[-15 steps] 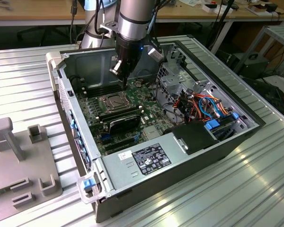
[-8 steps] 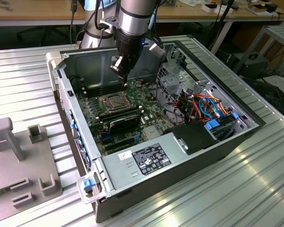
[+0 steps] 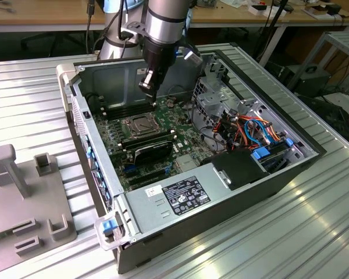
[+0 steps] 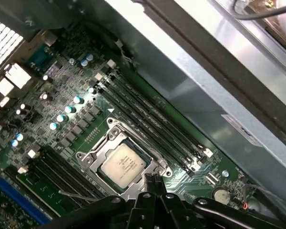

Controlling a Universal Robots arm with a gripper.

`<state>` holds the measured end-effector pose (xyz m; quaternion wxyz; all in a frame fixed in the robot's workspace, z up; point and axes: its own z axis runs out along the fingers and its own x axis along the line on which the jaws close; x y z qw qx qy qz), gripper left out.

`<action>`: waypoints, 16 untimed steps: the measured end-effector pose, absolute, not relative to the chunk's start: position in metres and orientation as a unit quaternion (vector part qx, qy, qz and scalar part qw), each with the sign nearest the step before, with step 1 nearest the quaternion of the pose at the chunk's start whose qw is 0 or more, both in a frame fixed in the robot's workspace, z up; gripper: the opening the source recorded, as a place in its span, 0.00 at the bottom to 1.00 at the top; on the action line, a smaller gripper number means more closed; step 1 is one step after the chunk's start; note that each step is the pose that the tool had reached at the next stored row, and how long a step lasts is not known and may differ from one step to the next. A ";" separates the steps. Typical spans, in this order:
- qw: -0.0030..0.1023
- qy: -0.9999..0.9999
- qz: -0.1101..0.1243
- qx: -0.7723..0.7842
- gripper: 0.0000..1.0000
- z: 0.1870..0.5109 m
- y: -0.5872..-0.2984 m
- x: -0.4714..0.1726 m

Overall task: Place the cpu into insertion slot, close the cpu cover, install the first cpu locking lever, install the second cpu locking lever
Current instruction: 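Install the second cpu locking lever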

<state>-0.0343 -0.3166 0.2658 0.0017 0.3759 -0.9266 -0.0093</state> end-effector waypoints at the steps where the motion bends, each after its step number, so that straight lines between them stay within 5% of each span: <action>1: 0.002 -0.924 -0.009 0.381 0.11 0.266 -0.317 -0.034; 16: 0.002 -0.921 -0.009 0.388 0.11 0.266 -0.368 -0.035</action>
